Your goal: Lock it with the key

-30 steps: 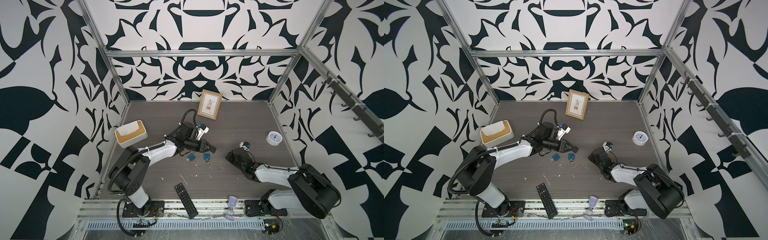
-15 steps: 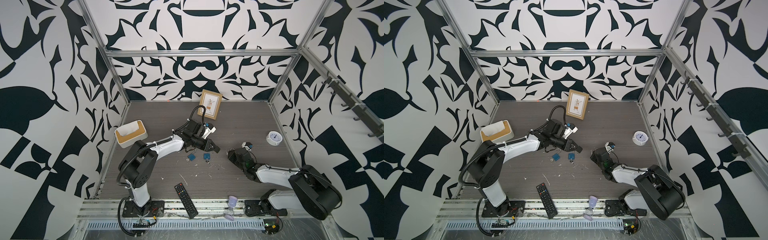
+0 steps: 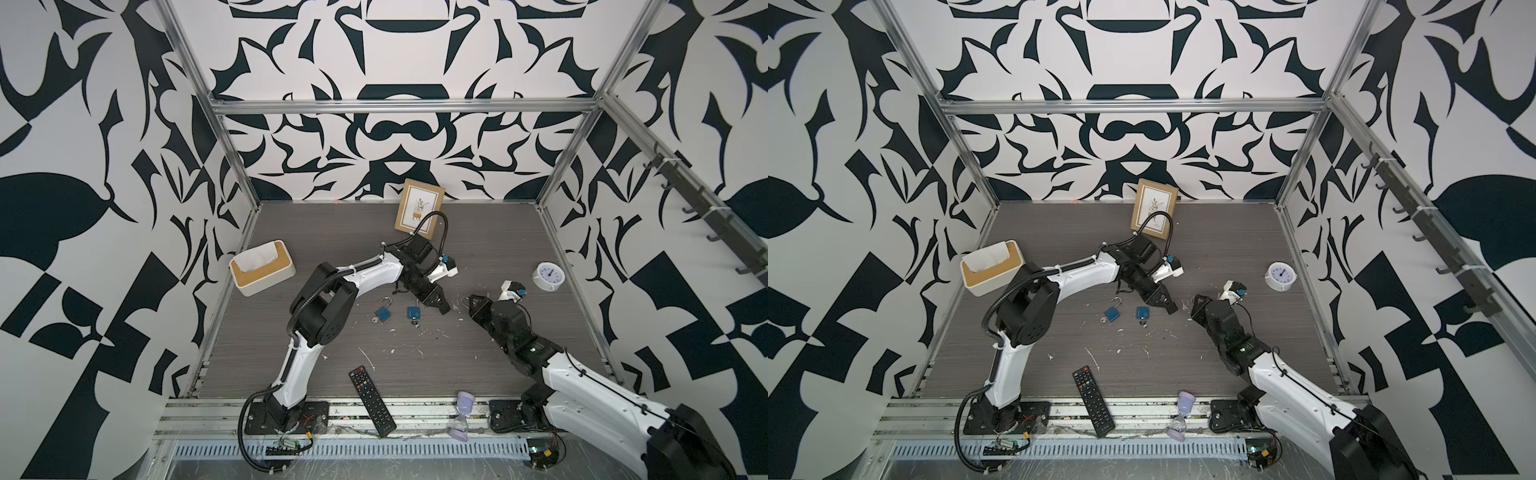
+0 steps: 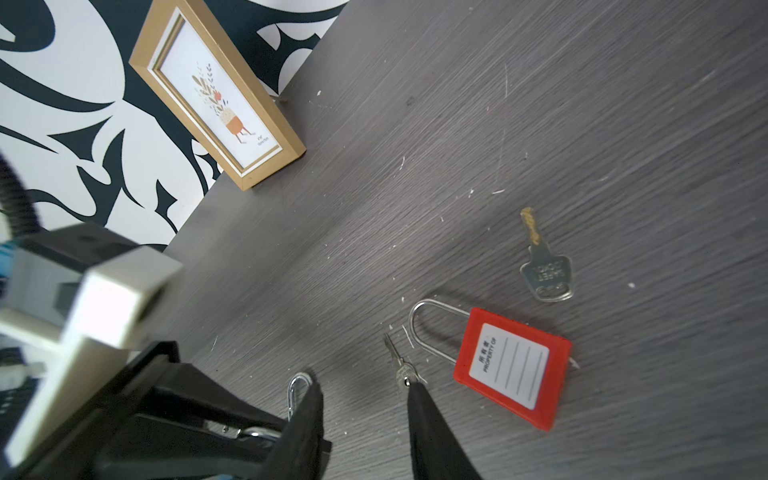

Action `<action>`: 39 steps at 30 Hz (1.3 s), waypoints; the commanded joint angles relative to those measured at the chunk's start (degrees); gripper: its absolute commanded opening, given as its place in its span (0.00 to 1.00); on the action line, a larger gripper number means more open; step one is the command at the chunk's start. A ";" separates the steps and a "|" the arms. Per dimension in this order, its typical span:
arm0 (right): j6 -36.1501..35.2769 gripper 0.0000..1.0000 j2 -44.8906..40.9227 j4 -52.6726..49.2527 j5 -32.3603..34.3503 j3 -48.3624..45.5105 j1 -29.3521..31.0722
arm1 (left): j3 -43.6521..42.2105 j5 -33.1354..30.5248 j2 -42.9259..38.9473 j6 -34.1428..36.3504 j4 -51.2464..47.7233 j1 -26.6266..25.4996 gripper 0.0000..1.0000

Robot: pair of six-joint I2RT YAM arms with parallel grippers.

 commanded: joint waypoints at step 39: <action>-5.28 0.36 4.22 -0.10 -4.10 2.61 -0.11 | 22.29 -26.74 8.48 9.05 -3.93 3.03 0.74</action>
